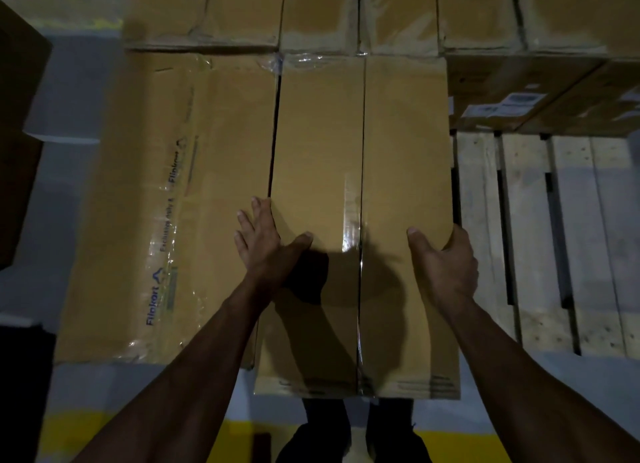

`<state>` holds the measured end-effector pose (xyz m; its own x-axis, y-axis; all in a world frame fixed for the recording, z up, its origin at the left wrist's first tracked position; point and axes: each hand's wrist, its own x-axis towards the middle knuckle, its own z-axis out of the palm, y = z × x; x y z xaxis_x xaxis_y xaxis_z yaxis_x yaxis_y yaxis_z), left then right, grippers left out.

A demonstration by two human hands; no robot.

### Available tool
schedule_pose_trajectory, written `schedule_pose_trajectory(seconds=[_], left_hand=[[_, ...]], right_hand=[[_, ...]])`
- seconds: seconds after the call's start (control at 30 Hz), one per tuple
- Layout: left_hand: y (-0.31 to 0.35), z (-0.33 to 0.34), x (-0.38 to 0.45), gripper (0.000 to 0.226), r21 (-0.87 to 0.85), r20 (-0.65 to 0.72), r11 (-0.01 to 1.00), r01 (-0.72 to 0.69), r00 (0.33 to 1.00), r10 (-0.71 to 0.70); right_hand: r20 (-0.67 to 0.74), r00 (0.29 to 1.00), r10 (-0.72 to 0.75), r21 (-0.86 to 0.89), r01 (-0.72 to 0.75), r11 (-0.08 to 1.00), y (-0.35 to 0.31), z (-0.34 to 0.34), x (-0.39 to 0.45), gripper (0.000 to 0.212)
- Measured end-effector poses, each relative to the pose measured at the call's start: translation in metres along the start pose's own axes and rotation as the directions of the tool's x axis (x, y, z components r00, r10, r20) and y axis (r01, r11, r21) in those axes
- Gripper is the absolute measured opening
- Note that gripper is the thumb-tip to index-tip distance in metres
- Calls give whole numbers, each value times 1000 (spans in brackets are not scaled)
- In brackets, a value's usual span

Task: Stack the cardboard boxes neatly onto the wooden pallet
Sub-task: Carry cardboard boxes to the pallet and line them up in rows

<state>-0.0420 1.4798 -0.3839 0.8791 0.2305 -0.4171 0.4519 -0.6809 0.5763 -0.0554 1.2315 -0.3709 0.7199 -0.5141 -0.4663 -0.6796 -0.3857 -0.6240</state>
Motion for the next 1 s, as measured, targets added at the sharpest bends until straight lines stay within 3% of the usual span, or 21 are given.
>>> schedule_pose_trajectory(seconds=[0.17, 0.43, 0.7, 0.83, 1.0], left_hand=[[3, 0, 1, 99, -15, -6, 1000, 3, 1000, -4], [5, 8, 7, 106, 190, -25, 981, 29, 999, -24], [10, 8, 8, 104, 253, -25, 967, 39, 999, -33], [0, 0, -4, 97, 307, -16, 950, -60, 998, 69], [-25, -14, -51, 85, 360, 146, 913, -194, 978, 150]], right_hand=[[-30, 1000, -7, -3, 7, 1000, -1, 1, 2, 72], [-28, 1000, -10, -142, 6, 990, -8, 10, 4, 79], [7, 995, -97, -186, 96, 978, -7, 8, 2, 84], [65, 970, -233, -469, 236, 851, -3, 3, -11, 80], [247, 931, -268, -601, 364, 711, 24, -16, -46, 68]])
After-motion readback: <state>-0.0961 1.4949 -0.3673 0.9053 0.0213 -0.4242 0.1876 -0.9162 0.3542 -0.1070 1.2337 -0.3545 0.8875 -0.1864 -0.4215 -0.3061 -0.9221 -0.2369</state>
